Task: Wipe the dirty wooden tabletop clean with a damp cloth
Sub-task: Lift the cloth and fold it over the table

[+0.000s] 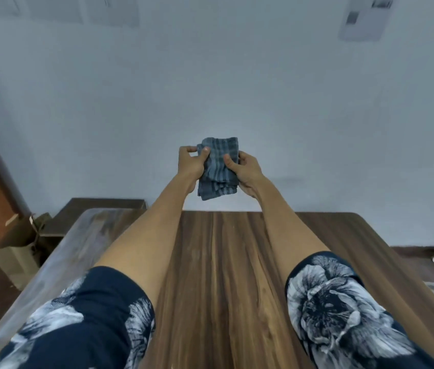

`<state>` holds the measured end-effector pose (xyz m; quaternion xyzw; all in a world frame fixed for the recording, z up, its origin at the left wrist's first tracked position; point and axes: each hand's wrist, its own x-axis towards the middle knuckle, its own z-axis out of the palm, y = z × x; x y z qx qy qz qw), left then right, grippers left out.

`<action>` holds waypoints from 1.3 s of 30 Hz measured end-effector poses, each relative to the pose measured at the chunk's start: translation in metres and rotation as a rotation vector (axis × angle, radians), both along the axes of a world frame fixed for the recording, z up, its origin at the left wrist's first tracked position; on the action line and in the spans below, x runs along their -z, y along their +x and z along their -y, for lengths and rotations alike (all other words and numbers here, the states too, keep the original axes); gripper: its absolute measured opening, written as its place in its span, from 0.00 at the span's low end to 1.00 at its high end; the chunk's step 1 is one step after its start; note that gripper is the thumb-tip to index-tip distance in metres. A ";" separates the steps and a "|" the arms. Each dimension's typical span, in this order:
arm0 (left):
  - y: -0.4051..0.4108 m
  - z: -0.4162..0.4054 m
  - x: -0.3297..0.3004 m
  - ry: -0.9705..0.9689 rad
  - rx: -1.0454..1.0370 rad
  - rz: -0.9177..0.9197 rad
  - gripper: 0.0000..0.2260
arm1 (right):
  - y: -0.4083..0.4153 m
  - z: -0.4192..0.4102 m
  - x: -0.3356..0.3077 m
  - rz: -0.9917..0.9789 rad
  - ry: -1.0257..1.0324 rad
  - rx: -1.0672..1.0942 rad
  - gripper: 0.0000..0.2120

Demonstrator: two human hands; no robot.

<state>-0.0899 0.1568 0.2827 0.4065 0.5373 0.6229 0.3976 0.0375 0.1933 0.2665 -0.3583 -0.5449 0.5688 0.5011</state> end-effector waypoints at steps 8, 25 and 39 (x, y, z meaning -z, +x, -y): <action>0.003 0.011 -0.105 0.290 -0.059 -0.002 0.10 | -0.003 0.012 -0.115 -0.168 0.190 0.041 0.16; 0.000 0.038 -0.166 0.440 0.075 -0.053 0.03 | -0.018 0.032 -0.172 -0.188 0.290 0.109 0.15; -0.025 0.041 -0.114 0.281 0.110 -0.100 0.10 | -0.021 0.038 -0.122 -0.191 0.184 0.028 0.20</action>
